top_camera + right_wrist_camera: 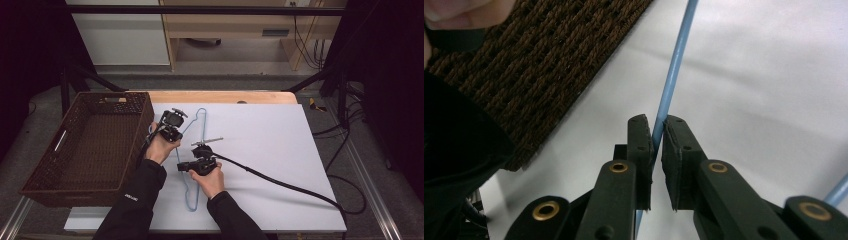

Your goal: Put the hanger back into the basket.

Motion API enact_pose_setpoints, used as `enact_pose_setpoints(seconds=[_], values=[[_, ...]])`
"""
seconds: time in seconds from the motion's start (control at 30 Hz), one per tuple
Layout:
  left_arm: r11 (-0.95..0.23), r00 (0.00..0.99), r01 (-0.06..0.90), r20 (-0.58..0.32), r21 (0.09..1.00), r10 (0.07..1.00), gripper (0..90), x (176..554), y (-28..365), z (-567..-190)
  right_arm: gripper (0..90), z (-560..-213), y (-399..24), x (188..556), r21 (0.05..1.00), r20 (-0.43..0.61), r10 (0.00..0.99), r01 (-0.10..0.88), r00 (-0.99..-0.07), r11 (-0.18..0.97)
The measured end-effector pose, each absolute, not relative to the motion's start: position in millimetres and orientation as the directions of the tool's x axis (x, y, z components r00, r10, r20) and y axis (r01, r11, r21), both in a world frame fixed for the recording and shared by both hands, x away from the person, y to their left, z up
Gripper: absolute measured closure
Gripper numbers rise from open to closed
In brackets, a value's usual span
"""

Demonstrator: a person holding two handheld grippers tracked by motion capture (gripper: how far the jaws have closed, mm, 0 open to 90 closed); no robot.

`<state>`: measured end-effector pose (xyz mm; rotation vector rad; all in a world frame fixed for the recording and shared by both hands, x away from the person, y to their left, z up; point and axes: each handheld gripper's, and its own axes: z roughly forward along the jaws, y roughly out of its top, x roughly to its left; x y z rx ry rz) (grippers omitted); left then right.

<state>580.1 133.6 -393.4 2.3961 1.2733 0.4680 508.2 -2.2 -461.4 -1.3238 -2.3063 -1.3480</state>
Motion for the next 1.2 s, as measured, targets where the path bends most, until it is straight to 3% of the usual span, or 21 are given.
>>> enact_pose_setpoints(seconds=[0.6, 0.7, 0.87, 1.0, 1.2], values=[[-0.445, 0.507, 0.664, 0.077, 0.601, 0.859, 85.0, 555, 152, -363, 87.9, -440, -7, 492, 0.683, 0.435, 0.651, 0.699, -0.622, 0.211], [-0.421, 0.492, 0.653, 0.070, 0.629, 0.868, 66.4, 555, 155, -355, 87.9, -438, -8, 492, 0.687, 0.429, 0.650, 0.694, -0.627, 0.216], [-0.411, 0.485, 0.621, 0.085, 0.667, 0.870, 49.2, 551, 161, -339, 87.9, -438, -8, 491, 0.690, 0.412, 0.659, 0.688, -0.629, 0.225], [-0.406, 0.500, 0.607, 0.069, 0.683, 0.863, 42.9, 552, 161, -334, 87.9, -438, -8, 490, 0.695, 0.410, 0.654, 0.682, -0.635, 0.227], [-0.412, 0.508, 0.647, 0.040, 0.641, 0.860, 44.0, 564, 152, -342, 87.9, -436, -9, 488, 0.703, 0.403, 0.649, 0.672, -0.645, 0.232]])
